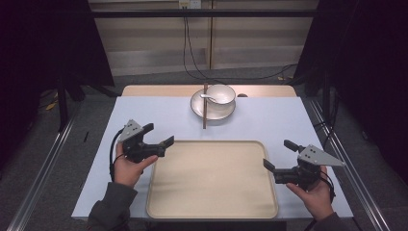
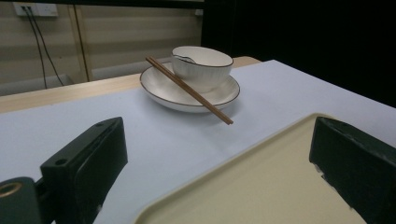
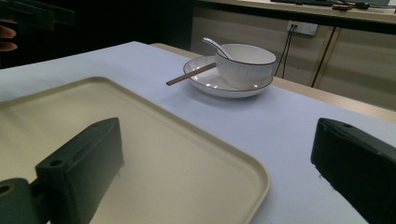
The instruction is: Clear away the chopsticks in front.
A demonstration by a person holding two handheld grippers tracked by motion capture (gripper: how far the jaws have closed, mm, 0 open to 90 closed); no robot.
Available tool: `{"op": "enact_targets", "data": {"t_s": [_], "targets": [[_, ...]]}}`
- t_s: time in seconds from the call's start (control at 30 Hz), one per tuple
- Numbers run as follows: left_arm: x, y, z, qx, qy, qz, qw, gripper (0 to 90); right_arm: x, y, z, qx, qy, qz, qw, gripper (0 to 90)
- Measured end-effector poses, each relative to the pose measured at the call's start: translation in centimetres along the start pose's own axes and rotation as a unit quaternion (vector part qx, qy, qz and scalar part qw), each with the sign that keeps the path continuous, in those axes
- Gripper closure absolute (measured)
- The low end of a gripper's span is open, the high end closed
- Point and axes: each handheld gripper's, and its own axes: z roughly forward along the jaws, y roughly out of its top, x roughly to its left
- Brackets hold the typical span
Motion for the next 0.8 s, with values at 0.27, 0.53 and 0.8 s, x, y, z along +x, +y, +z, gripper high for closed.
{"op": "enact_targets", "data": {"t_s": [0.27, 0.53, 0.8], "targets": [[-0.4, 1.7, 3.5, 0.018, -0.009, 0.003, 0.9998, 4.1, 0.1, 0.0, 0.0, -0.002, 0.006, -0.003, 1.0, 2.1], [-0.5, 2.6, 6.4, 0.035, -0.003, -0.004, 0.9994, 4.4, 0.2, 0.0, 0.0, 0.0, 0.01, -0.006, 0.9999, 2.1], [-0.1, 3.1, 9.1, 0.05, 0.01, -0.003, 0.9987, 4.4, 0.3, 0.0, 0.0, -0.002, 0.013, -0.007, 0.9999, 2.3]]}}
